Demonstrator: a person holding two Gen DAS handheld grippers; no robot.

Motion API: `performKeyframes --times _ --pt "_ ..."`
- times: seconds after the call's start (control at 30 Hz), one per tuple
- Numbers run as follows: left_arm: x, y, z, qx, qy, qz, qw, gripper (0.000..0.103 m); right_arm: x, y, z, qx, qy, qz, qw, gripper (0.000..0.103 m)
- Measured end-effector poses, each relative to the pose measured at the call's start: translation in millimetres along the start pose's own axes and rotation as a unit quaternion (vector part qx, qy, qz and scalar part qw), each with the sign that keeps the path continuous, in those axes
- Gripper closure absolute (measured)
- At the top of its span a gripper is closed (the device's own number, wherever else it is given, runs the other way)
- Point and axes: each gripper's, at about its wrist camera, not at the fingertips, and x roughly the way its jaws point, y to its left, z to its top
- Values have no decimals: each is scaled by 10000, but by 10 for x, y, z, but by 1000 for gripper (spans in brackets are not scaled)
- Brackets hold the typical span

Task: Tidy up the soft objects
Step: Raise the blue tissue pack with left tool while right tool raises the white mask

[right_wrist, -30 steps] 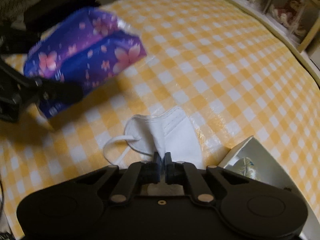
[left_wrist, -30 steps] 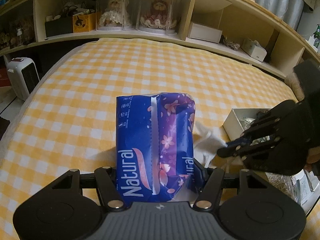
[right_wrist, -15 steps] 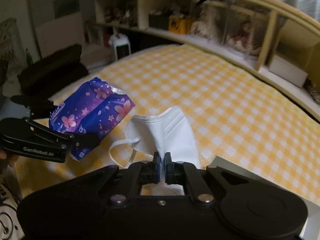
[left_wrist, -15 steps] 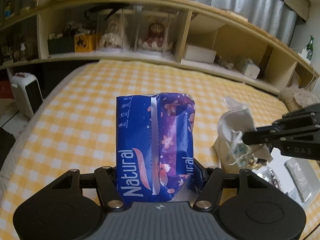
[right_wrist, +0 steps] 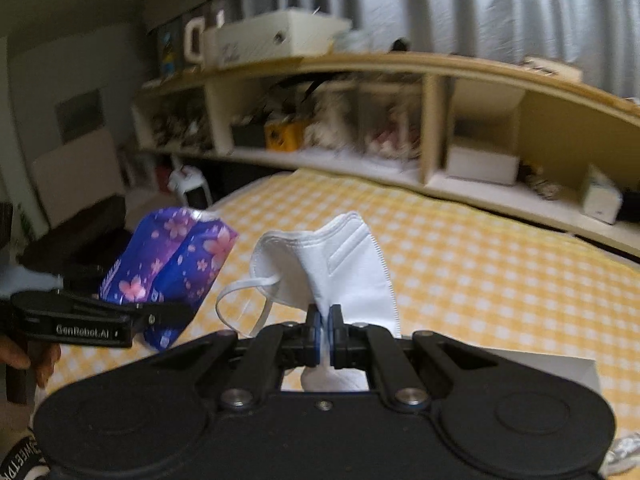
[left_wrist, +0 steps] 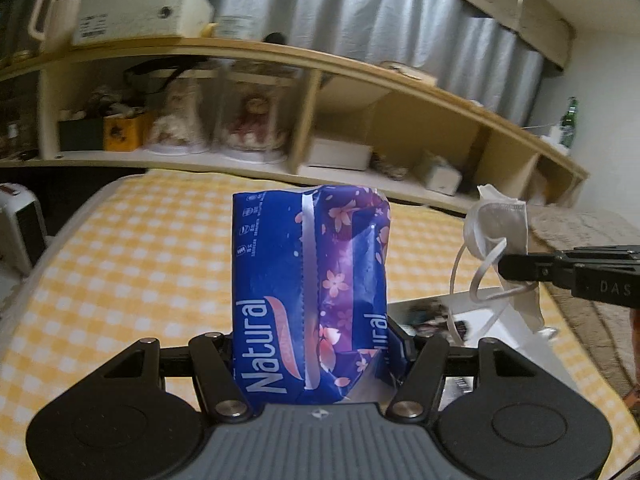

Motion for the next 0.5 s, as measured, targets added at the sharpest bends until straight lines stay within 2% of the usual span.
performKeyframes --times 0.27,0.5 --pt "92 -489 116 168 46 -551 9983 40 -506 -468 -104 362 -255 -663 9968 99" --pt "281 -916 196 277 174 -936 9951 40 -631 -951 -410 575 -8 -1303 9898 99"
